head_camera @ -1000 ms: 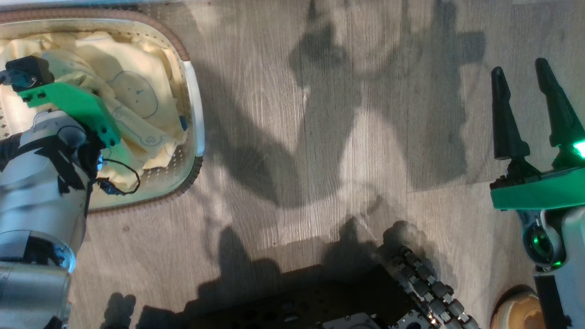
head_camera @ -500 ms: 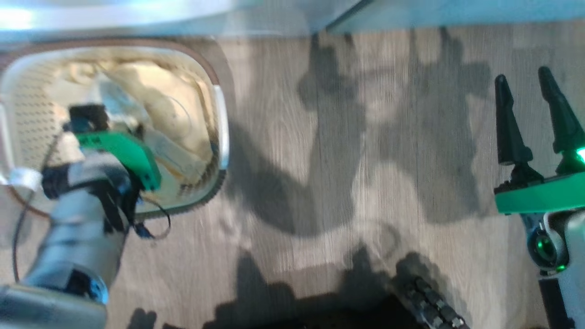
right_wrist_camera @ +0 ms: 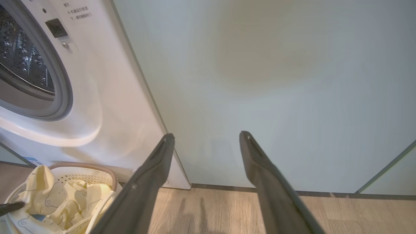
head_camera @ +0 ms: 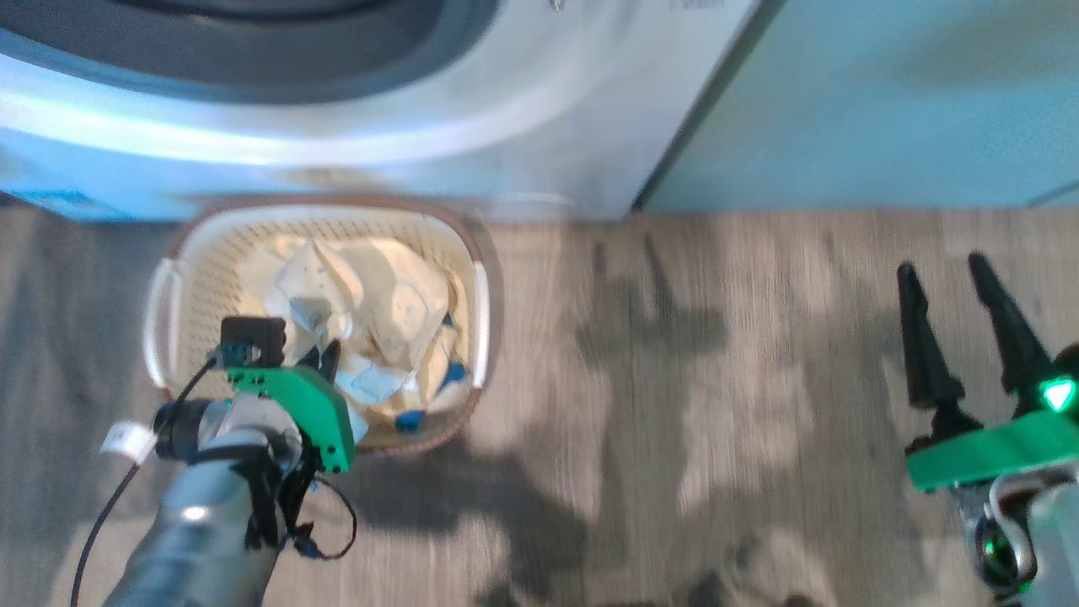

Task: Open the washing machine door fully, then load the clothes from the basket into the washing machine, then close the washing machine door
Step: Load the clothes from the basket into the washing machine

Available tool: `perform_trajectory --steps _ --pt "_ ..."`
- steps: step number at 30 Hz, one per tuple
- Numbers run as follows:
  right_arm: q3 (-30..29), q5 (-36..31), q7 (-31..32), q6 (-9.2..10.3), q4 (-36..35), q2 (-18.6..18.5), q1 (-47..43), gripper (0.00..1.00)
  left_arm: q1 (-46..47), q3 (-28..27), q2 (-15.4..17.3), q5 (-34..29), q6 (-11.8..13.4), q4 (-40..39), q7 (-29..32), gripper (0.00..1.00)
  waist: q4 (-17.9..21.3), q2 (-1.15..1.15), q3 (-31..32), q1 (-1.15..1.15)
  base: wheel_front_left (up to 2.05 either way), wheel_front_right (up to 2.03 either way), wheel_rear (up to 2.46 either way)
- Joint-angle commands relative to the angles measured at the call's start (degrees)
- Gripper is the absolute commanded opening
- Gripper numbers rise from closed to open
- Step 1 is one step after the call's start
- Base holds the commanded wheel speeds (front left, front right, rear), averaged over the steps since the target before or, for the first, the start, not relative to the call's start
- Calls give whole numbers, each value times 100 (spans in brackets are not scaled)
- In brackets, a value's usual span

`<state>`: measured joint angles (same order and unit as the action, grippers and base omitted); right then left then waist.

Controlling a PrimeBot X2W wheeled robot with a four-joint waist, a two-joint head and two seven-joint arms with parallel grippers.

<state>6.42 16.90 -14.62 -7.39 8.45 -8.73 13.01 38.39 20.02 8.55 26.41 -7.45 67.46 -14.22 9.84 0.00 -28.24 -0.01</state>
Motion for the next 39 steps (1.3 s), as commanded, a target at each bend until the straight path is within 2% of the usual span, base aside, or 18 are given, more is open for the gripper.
perform_trajectory --steps 1,13,23,29,39 --pt "67 16 -38 -10 -124 -113 -140 100 -129 -170 256 38 -2 -179 -74 0 -234 0 500 1 0 0 0" --pt "-174 32 -38 -10 -14 -37 -877 100 -1383 -881 600 -336 10 -2215 -77 0 -439 0 1800 1 0 0 0" --pt "-295 -24 -38 -10 29 96 -1442 100 -2564 -1873 670 -631 11 -4085 -77 0 -520 0 2727 1 0 0 0" --pt "-334 -35 -38 -10 8 100 -1582 100 -2895 -2104 634 -635 4 -4685 -77 0 -548 0 2897 1 0 0 0" --pt "-333 -50 -38 -10 -6 107 -1679 100 -3084 -2054 527 -535 46 -5243 -18 0 -585 0 2998 1 0 0 0"
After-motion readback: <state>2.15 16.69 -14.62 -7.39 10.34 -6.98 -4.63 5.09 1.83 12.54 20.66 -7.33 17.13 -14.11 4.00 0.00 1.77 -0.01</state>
